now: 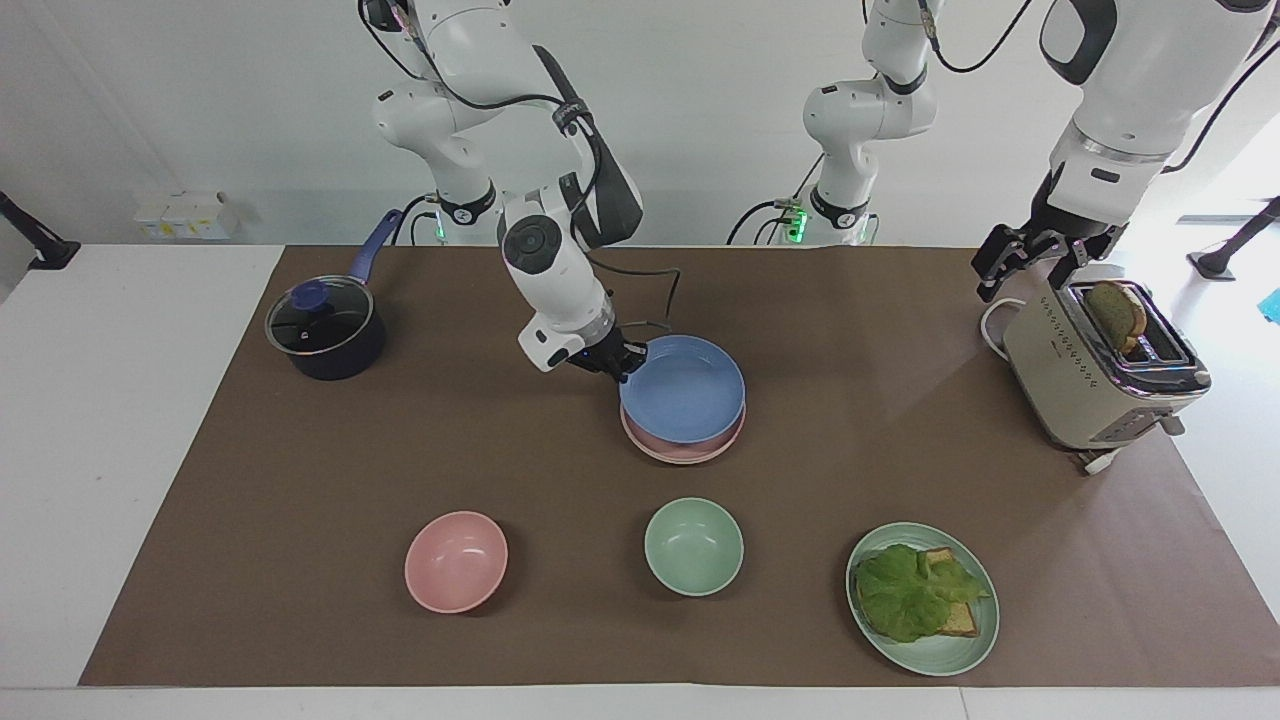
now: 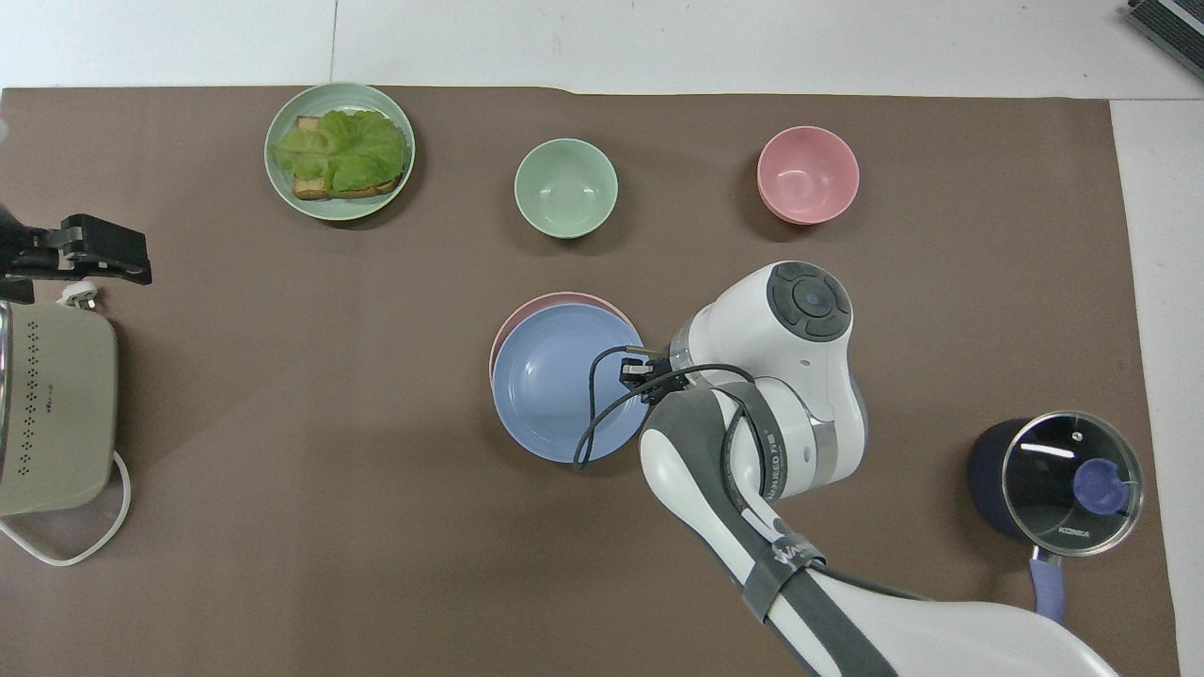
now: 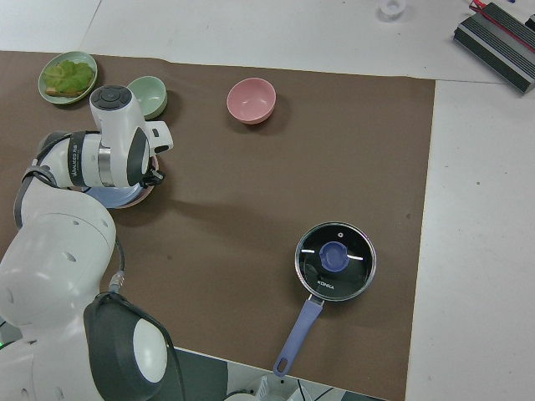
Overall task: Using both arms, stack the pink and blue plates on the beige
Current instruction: 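Carry the blue plate with the right gripper onto the pink plate, then open the right gripper to release the blue plate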
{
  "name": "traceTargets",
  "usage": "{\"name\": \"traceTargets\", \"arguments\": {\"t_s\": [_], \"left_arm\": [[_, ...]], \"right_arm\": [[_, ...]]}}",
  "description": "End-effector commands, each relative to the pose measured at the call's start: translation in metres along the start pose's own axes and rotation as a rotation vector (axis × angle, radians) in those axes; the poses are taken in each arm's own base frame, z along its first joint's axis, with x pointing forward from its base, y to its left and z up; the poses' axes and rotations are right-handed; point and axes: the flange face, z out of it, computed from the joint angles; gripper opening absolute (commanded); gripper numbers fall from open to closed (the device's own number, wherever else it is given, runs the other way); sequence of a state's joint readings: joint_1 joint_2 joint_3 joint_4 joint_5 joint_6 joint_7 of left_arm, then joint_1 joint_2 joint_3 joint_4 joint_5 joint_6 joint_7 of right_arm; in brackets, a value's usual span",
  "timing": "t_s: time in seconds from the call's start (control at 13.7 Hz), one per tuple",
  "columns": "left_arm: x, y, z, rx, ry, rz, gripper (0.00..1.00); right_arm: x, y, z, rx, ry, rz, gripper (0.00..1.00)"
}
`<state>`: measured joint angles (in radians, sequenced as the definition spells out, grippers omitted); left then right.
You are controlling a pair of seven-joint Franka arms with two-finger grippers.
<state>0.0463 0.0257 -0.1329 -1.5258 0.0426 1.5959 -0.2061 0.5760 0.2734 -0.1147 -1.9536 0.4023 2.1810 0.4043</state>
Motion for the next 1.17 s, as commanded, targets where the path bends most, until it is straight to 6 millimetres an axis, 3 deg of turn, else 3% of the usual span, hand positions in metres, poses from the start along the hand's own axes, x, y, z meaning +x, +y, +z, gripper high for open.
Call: {"name": "traceTargets", "arguments": {"t_s": [0.0, 0.07, 0.15, 0.22, 0.37, 0.73, 1.1], "left_arm": [[-0.003, -0.002, -0.001, 0.011, -0.007, 0.007, 1.00], [-0.003, -0.002, -0.002, 0.010, -0.006, 0.007, 1.00], [-0.003, -0.002, -0.001, 0.011, -0.007, 0.007, 1.00], [-0.003, -0.002, -0.002, 0.010, -0.006, 0.007, 1.00], [-0.003, -0.002, -0.001, 0.011, -0.007, 0.007, 1.00], [-0.003, -0.002, -0.001, 0.011, -0.007, 0.007, 1.00], [-0.003, -0.002, -0.002, 0.010, -0.006, 0.007, 1.00]], "right_arm": [[0.000, 0.001, 0.000, 0.031, 0.024, -0.021, 0.00], [-0.001, 0.001, 0.002, 0.030, 0.025, -0.019, 0.06], [0.000, 0.001, 0.003, 0.028, 0.024, -0.017, 0.19], [0.001, 0.000, 0.003, 0.028, 0.026, -0.022, 0.38], [0.004, -0.004, -0.003, 0.021, 0.043, -0.039, 0.98], [0.015, -0.002, -0.068, -0.109, 0.204, -0.182, 1.00], [0.040, 0.058, -0.154, -0.217, 0.334, -0.165, 1.00]]}}
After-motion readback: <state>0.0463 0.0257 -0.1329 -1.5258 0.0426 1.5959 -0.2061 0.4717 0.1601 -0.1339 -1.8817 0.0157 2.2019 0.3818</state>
